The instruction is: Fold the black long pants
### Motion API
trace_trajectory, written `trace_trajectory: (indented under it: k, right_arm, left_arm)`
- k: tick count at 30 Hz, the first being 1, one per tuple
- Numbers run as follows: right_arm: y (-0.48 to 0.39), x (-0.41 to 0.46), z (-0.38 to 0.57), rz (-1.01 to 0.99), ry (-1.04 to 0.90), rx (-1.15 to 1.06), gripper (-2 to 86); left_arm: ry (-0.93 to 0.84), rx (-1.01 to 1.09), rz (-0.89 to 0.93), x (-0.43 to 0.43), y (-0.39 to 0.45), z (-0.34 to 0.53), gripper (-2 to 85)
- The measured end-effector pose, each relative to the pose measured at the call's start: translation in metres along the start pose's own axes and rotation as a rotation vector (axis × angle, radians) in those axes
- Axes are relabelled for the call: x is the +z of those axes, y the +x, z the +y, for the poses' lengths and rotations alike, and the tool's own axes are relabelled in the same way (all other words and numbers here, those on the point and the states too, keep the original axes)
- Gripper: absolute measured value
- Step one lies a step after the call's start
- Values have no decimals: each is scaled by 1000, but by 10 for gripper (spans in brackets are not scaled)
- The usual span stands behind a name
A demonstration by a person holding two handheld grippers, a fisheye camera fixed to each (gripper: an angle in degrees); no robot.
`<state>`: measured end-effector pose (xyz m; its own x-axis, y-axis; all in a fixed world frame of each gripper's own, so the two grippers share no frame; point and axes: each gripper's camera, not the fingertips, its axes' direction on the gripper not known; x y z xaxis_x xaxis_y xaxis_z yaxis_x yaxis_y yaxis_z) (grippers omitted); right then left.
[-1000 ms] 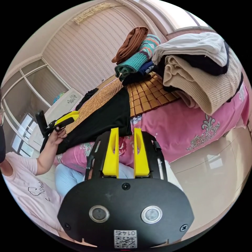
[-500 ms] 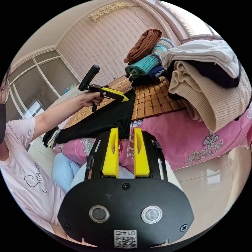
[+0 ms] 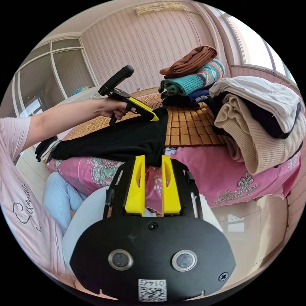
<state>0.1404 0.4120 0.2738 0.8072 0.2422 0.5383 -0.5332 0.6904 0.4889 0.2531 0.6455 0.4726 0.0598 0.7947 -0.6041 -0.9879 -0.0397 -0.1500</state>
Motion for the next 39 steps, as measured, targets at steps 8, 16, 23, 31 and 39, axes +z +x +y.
trace_trajectory:
  k: [8, 16, 23, 31, 39]
  right_arm:
    - [1, -1, 1, 6, -12, -50, 78]
    - [17, -8, 9, -11, 17, 1, 15]
    - [49, -29, 5, -75, 58, 38, 5]
    - [107, -101, 7, 15, 172, 98, 10]
    - [168, -130, 57, -68, 241, 360, 83]
  left_arm:
    - [1, 12, 34, 13, -6, -17, 50]
    - [14, 42, 33, 21, -7, -25, 1]
    - [55, -27, 45, 8, -15, -34, -6]
    - [245, 95, 64, -44, 32, -80, -6]
    - [150, 115, 38, -17, 54, -87, -6]
